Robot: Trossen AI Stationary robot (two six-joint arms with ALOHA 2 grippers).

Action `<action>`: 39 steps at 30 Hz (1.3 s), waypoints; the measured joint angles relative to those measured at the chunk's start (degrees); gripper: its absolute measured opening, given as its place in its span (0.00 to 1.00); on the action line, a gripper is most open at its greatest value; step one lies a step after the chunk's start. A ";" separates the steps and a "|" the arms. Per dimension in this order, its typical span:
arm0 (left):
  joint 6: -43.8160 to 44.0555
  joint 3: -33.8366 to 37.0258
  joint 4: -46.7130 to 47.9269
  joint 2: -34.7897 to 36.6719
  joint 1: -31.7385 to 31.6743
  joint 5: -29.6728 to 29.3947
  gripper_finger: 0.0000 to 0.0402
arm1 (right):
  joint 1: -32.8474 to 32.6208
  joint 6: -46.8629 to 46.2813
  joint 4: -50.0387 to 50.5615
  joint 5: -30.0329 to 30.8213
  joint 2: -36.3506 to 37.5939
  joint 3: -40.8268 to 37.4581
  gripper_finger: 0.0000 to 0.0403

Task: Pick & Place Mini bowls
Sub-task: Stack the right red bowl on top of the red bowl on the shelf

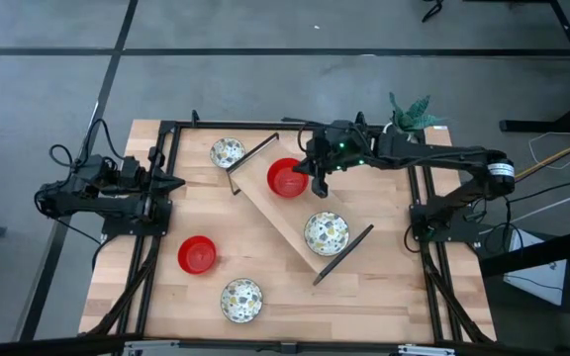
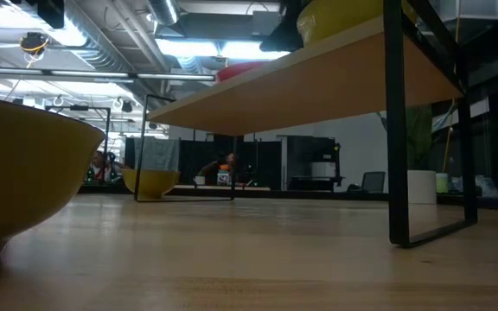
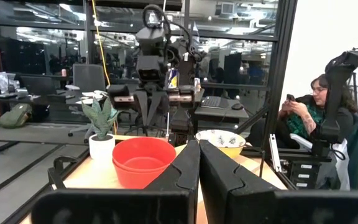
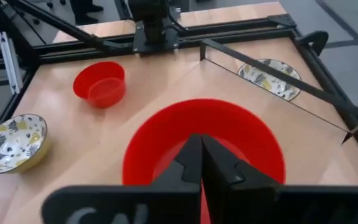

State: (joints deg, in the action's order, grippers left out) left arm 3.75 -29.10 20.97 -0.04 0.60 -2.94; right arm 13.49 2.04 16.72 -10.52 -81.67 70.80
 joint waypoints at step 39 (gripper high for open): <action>0.00 0.00 0.02 0.01 0.00 0.00 0.01 | 2.88 -1.55 -12.97 -4.20 5.38 -14.03 0.00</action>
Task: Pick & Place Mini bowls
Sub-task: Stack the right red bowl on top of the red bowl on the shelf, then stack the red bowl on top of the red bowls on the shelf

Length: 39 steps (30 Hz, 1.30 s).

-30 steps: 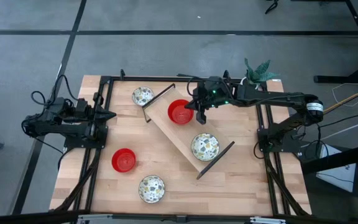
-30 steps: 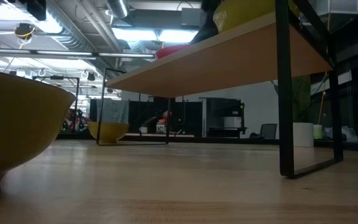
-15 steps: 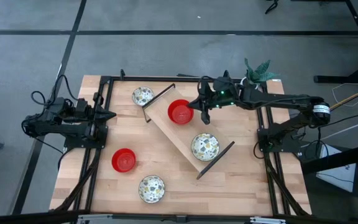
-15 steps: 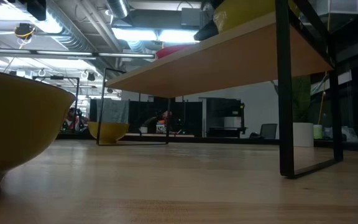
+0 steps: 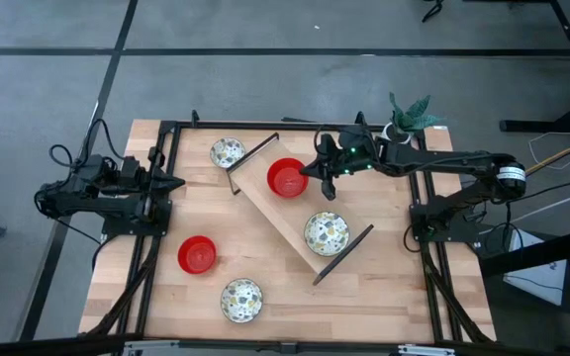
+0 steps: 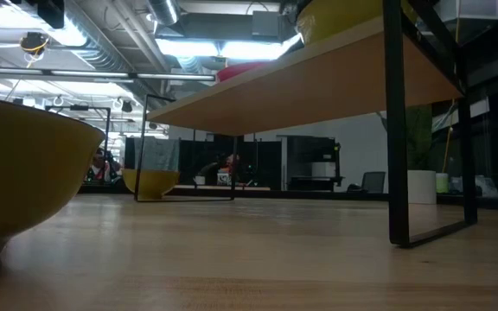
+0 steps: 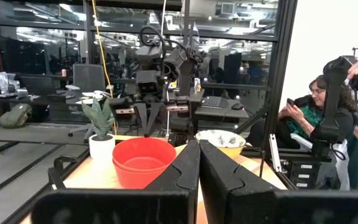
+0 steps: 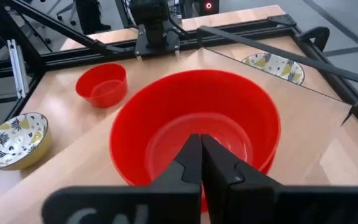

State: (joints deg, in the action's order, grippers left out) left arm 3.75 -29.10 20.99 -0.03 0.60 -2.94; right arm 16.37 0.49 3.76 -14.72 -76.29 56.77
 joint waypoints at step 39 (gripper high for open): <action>0.00 0.00 0.00 -0.02 0.00 0.00 0.01 | -1.90 -3.06 -1.12 -0.39 0.00 3.47 0.00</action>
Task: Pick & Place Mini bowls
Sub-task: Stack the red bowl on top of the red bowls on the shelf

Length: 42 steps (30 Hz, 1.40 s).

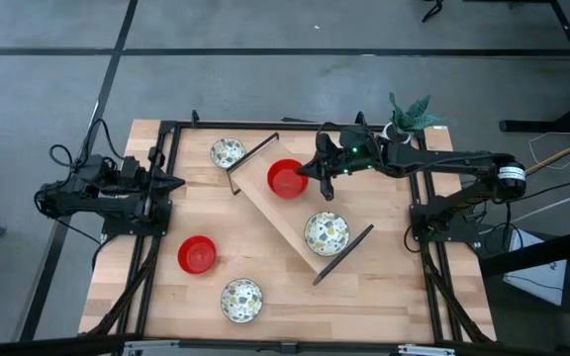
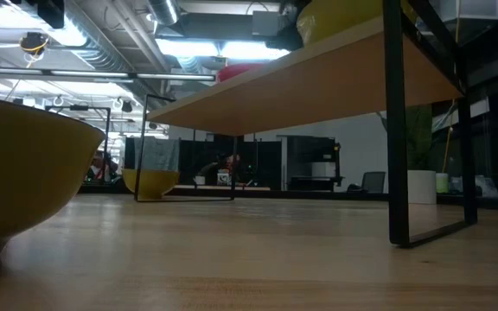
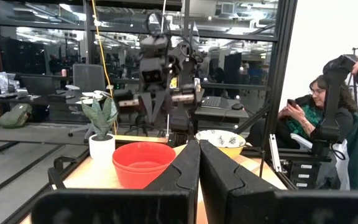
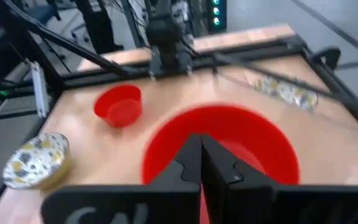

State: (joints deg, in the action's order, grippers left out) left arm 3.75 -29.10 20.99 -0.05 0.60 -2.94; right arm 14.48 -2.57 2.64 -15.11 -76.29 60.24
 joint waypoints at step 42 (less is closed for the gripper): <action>0.00 0.01 0.00 0.02 0.00 0.00 0.01 | -15.64 2.93 18.49 5.46 -23.80 34.23 0.00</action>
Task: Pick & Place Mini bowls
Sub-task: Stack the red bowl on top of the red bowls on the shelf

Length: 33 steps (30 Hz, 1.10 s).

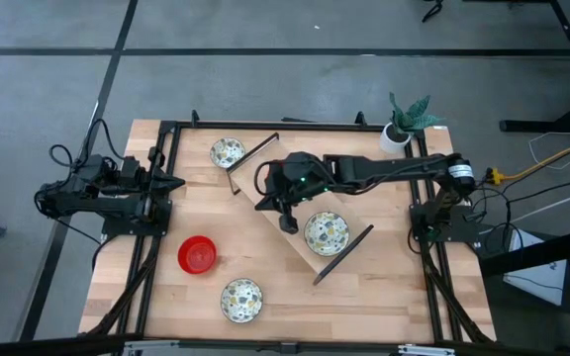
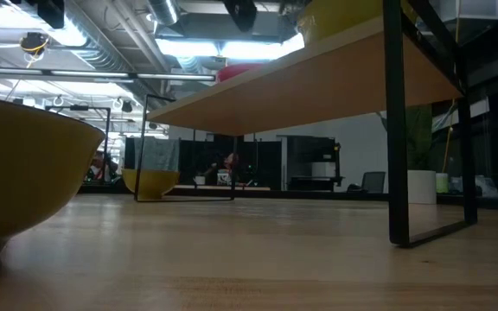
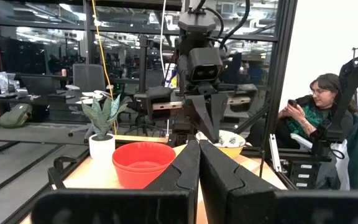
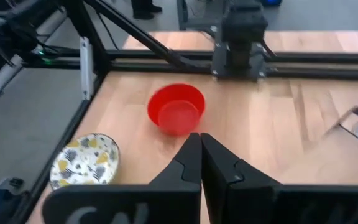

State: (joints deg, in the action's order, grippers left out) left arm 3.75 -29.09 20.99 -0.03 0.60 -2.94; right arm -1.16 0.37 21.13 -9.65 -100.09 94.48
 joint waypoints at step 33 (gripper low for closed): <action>0.00 -0.01 0.00 -0.02 0.02 0.00 0.01 | 11.67 0.12 -24.31 -0.03 37.79 -46.06 0.00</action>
State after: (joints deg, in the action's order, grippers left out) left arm 3.75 -29.10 20.99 -0.05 0.62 -2.94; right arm 10.50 0.48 -3.18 -9.68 -62.30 48.41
